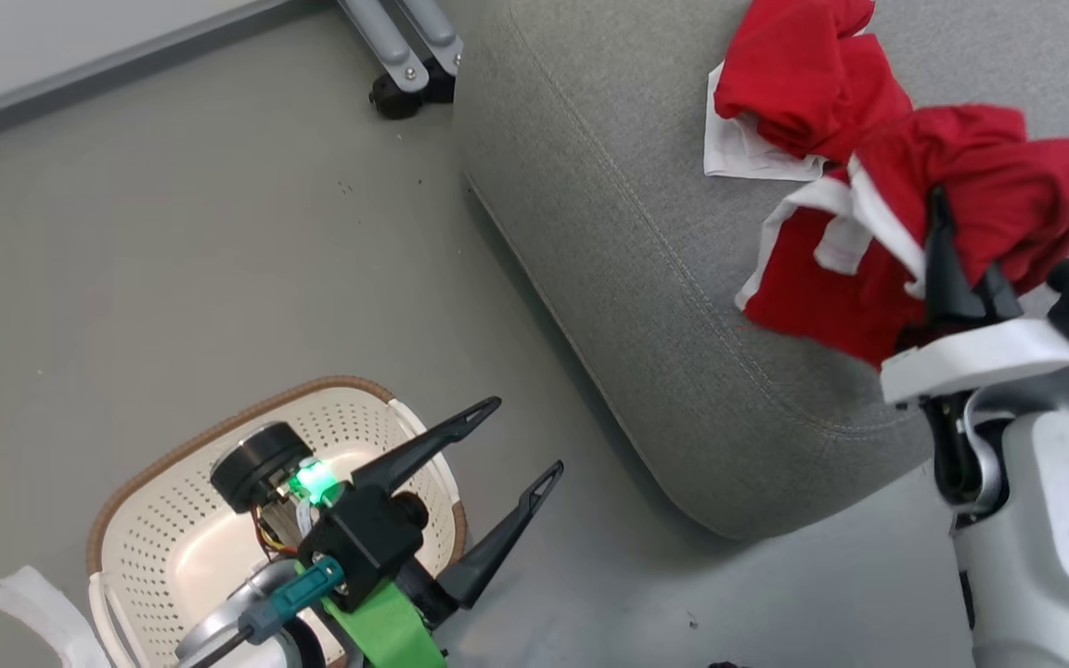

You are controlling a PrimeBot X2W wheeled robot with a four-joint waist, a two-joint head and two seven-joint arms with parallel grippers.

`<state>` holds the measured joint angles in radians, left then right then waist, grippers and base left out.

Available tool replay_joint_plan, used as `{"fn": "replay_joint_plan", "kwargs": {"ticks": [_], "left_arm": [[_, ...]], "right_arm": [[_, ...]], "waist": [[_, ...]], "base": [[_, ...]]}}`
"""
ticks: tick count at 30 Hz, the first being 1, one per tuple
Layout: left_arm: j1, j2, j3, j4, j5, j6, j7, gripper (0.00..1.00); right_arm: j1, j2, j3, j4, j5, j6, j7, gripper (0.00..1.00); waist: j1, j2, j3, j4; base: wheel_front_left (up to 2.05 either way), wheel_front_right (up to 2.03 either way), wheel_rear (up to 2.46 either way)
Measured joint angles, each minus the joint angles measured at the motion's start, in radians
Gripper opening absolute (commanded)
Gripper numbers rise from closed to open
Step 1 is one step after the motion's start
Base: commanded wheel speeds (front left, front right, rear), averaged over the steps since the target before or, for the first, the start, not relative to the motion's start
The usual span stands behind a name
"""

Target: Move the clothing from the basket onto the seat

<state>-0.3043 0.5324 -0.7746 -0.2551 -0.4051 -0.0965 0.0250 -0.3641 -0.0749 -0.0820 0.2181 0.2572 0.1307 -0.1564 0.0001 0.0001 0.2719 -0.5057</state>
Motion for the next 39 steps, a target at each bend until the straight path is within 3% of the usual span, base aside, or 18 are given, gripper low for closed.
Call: {"fn": "replay_joint_plan", "kwargs": {"ticks": [6,15,23,24,26,31,39], "left_arm": [[-0.056,0.027,0.018,-0.044,0.004,-0.007,0.019,1.00],[-0.174,0.064,0.018,-0.114,0.035,-0.022,0.035,1.00],[-0.260,0.086,-0.010,-0.131,0.046,-0.028,0.025,1.00],[-0.265,0.087,-0.014,-0.130,0.046,-0.028,0.023,1.00],[-0.272,0.088,-0.020,-0.126,0.046,-0.028,0.017,1.00],[-0.283,0.088,-0.036,-0.102,0.044,-0.031,0.003,1.00],[-0.274,0.066,-0.042,-0.044,0.027,-0.018,-0.041,1.00]], "right_arm": [[-0.175,-0.038,-0.079,0.076,0.040,0.000,-0.025,0.00],[-0.451,-0.156,-0.214,0.220,0.097,0.000,-0.058,0.00],[-0.568,-0.221,-0.288,0.461,0.098,0.000,-0.076,0.00],[-0.572,-0.220,-0.288,0.495,0.090,0.000,-0.076,0.29],[-0.574,-0.214,-0.296,0.540,0.086,0.000,-0.088,1.00],[-0.557,-0.198,-0.321,0.586,0.057,0.000,-0.104,1.00],[-0.380,-0.136,-0.359,0.458,0.024,0.000,-0.105,1.00]], "waist": [[0.0001,0.0000,0.083,0.013],[0.0001,0.0000,0.222,0.087],[0.0001,0.0000,0.347,0.167],[0.0001,0.0000,0.362,0.176],[0.0001,0.0000,0.386,0.191],[0.0001,0.0000,0.427,0.227],[0.0000,0.0000,0.384,0.241]], "base": [[0.00,0.00,0.00],[0.00,0.00,0.00],[0.00,0.00,0.00],[0.00,0.00,0.00],[0.00,0.00,0.00],[0.00,0.00,0.00],[0.00,0.00,0.00]]}}
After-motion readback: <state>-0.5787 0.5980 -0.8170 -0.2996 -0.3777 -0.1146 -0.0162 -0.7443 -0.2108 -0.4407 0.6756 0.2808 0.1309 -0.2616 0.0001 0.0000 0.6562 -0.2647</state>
